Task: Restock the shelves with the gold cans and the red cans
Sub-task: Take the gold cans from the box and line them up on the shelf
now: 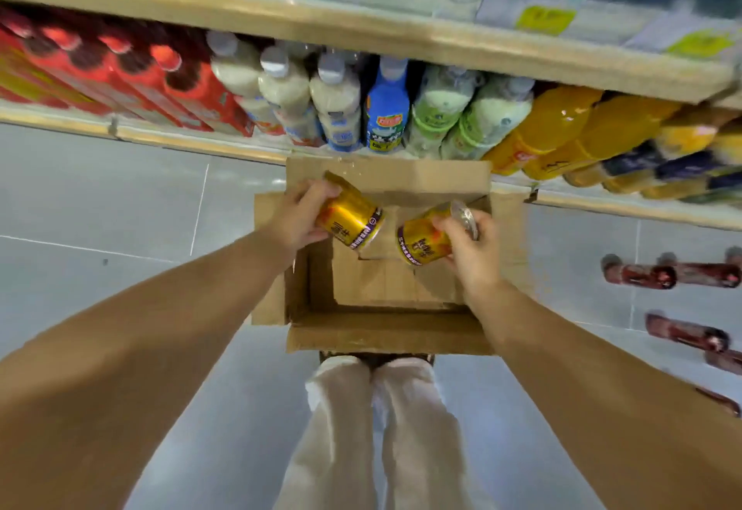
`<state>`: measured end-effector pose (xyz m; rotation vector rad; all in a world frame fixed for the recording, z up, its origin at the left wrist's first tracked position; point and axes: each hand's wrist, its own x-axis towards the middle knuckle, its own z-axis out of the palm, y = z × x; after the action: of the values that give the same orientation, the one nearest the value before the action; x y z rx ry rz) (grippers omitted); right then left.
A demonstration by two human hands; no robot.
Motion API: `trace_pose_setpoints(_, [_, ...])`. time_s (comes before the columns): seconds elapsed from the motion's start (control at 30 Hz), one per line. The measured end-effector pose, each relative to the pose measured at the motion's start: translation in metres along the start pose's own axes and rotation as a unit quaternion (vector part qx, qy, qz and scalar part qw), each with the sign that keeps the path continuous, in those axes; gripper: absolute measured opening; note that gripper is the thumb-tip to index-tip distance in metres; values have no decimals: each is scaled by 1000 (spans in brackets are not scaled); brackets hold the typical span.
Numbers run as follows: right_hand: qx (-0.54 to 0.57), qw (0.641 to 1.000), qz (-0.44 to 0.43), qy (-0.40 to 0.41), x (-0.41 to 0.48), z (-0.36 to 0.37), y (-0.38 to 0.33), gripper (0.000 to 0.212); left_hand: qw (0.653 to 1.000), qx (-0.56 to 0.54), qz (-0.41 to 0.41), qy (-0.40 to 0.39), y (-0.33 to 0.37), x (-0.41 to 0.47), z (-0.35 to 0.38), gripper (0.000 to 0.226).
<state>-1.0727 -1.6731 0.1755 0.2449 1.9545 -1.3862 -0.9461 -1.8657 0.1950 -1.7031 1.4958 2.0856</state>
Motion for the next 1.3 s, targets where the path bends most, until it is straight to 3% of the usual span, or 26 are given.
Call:
trace_pose_setpoints(0.07, [24, 999, -21, -1, -32, -9, -54, 36, 1000, 19, 15, -9, 56, -42, 0, 13])
trace_pose_setpoints(0.2, [31, 992, -119, 0, -95, -24, -170, 41, 984, 126, 121, -26, 168, -129, -5, 21])
trace_pose_setpoints(0.4, [-2, 960, -281, 15, -186, -43, -322, 30, 914, 248, 320, -31, 324, -260, -15, 49])
trace_pose_setpoints(0.57, [-15, 925, -379, 20, -248, -55, -418, 40, 851, 265, 453, 22, 422, -351, -21, 51])
trace_pose_setpoints(0.7, [-37, 898, -435, 58, -287, -68, -475, 42, 805, 280, 522, 40, 472, -406, -26, 55])
trace_pose_setpoints(0.87, [-114, 868, -474, 97, -326, -93, -533, 63, 749, 275, 597, 84, 516, -463, -17, 61])
trace_pose_setpoints(1.0, [-148, 813, -548, 129, -346, -114, -582, 61, 721, 246, 637, 120, 550, -492, 0, 55])
trace_pose_setpoints(1.3, [-158, 716, -650, 198, -351, -167, -669, 66, 647, 252, 678, 240, 607, -517, 51, 74])
